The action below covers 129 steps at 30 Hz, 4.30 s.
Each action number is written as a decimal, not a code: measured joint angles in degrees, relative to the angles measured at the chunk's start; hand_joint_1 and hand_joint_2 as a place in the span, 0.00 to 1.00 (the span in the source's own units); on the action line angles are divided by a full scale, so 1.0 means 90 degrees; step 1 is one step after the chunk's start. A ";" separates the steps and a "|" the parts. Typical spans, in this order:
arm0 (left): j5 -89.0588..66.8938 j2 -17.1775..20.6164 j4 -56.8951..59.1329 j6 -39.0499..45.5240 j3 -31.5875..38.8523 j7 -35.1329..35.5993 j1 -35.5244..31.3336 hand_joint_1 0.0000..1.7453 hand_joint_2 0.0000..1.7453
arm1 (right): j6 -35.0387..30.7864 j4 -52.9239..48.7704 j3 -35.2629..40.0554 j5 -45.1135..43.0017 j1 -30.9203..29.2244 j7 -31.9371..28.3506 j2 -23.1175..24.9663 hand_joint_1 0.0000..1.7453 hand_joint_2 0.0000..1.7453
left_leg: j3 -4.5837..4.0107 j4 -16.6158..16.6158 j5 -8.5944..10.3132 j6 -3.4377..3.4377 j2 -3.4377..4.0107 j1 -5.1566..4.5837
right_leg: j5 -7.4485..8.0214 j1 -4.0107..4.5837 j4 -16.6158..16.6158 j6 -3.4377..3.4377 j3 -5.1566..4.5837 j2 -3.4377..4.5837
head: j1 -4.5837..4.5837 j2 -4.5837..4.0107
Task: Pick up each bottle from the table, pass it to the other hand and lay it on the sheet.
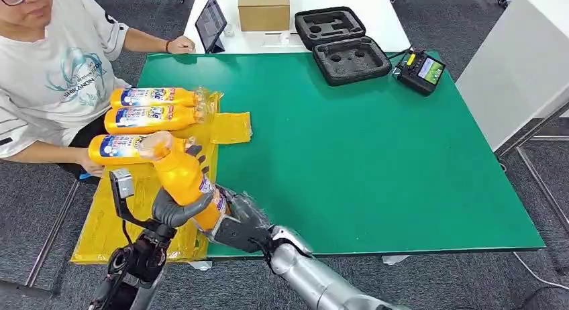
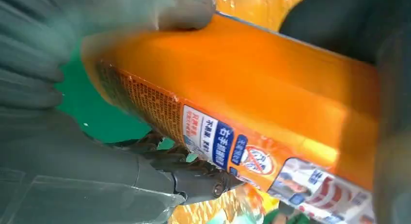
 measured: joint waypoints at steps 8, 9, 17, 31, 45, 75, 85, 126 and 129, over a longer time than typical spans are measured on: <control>0.0104 0.0066 0.0097 -0.0015 -0.0002 0.0053 0.0045 0.28 1.00 | 0.0005 0.0335 0.0335 0.0097 -0.0186 0.0175 0.0000 1.00 1.00 | 0.0000 0.0001 0.0000 0.0000 0.0000 -0.0001 | 0.0000 -0.0001 0.0000 0.0001 -0.0001 0.0000 | 0.0000 0.0000; 0.0104 0.0070 0.0097 -0.0015 -0.0002 0.0051 0.0051 0.99 1.00 | 0.0005 0.0362 0.0364 0.0095 -0.0200 0.0180 0.0000 1.00 1.00 | 0.0000 0.0001 0.0000 0.0000 0.0000 -0.0001 | 0.0000 0.0000 0.0000 0.0001 -0.0001 0.0000 | -0.0002 0.0000; -0.0032 0.0073 0.0097 0.0088 -0.0007 -0.0129 0.0058 1.00 1.00 | -0.0005 0.0488 0.0451 0.0090 -0.0252 0.0197 0.0000 1.00 1.00 | 0.0000 0.0000 0.0000 0.0000 0.0001 -0.0001 | 0.0000 0.0000 0.0000 0.0000 -0.0002 0.0000 | -0.0002 0.0000; -0.0571 0.0073 0.0017 0.0143 -0.0199 -0.0277 0.0049 1.00 1.00 | -0.0185 0.0568 0.0442 0.0095 -0.0243 0.0048 0.0000 0.00 1.00 | 0.0000 0.0001 0.0000 0.0000 0.0000 -0.0001 | 0.0001 0.0000 0.0000 0.0000 -0.0001 0.0000 | 0.0000 0.0000; -0.2985 -0.0027 -0.0537 0.2529 -0.0155 -0.1309 -0.0014 1.00 1.00 | -0.1481 -0.1097 -0.0270 -0.0022 0.0228 -0.0486 -0.0139 0.00 0.00 | -0.0004 0.0000 0.0000 0.0000 0.0001 -0.0001 | 0.0001 0.0000 0.0000 0.0001 -0.0003 0.0000 | -0.0002 0.0000; -1.0267 0.0982 0.0643 0.3571 0.0053 0.0684 -0.0807 1.00 1.00 | -0.2902 -0.5821 -0.0556 -0.0391 0.1472 -0.0624 -0.0760 0.00 0.00 | -0.0004 -0.0002 0.0003 -0.0004 0.0020 0.0001 | 0.0005 0.0002 0.0002 -0.0003 -0.0006 0.0009 | -0.0005 0.0000; -1.0822 0.1464 0.1367 0.2844 0.0007 0.1030 -0.0912 1.00 1.00 | -0.2788 -0.5926 -0.0556 -0.0483 0.1451 -0.0624 -0.0780 0.00 0.00 | -0.0008 -0.0001 0.0002 -0.0004 0.0018 0.0001 | 0.0003 0.0001 0.0002 -0.0002 -0.0008 0.0012 | 0.0000 0.0000; -0.6245 0.1518 0.2317 -0.0804 0.0449 -0.0418 -0.1331 0.00 0.00 | -0.2149 -0.5348 -0.0559 -0.0680 0.1330 -0.0622 -0.0782 0.00 1.00 | 0.0115 -0.0007 -0.0001 -0.0002 -0.0071 -0.0003 | -0.0029 -0.0007 0.0000 0.0011 0.0146 -0.0063 | -0.0002 0.0000; -0.5475 0.1491 0.2327 -0.1096 0.0569 -0.0418 -0.1289 0.00 0.00 | -0.2127 -0.5209 -0.0559 -0.0588 0.1309 -0.0622 -0.0765 0.00 1.00 | 0.0117 -0.0007 -0.0001 -0.0002 -0.0078 -0.0004 | -0.0030 -0.0008 0.0000 0.0012 0.0150 -0.0068 | -0.0002 0.0000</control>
